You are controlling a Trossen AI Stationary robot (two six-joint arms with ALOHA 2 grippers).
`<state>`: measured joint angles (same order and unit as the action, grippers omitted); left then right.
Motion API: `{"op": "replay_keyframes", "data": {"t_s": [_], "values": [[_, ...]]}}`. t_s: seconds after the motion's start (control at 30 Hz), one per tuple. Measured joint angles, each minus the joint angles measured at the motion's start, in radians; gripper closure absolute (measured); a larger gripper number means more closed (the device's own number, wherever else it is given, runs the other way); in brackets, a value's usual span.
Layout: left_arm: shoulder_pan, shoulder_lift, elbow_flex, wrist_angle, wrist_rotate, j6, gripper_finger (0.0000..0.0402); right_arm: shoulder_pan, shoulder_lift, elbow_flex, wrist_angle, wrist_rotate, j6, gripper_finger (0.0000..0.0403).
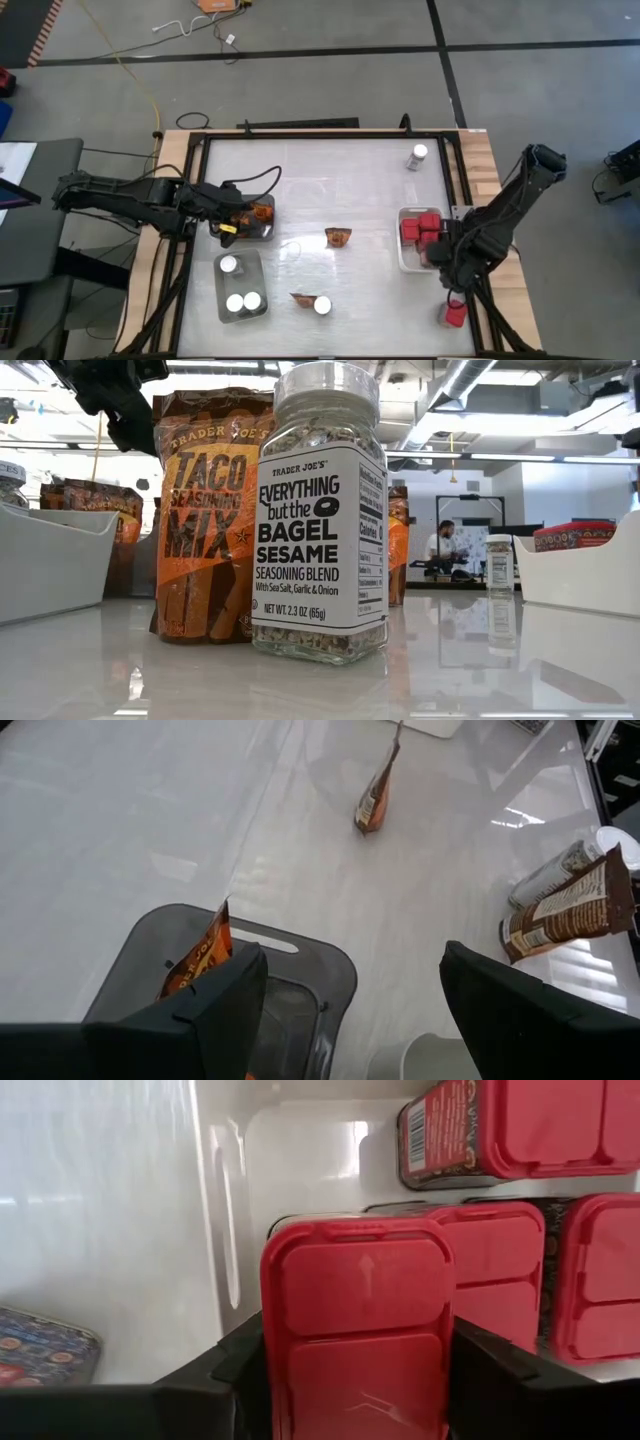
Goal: Sort spices by type
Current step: Put the red spice can into the white bin
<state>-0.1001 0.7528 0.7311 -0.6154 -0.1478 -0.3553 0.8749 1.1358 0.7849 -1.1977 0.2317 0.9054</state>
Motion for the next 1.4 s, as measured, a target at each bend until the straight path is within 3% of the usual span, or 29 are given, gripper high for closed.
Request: {"op": "replay_keyframes", "data": {"t_s": [1.4], "values": [[0.0, 0.002, 0.0, 0.0, -0.025, -0.008, 0.0116, 0.028, 0.015, 0.018, -0.021, -0.006, 0.006, 0.0158]]}}
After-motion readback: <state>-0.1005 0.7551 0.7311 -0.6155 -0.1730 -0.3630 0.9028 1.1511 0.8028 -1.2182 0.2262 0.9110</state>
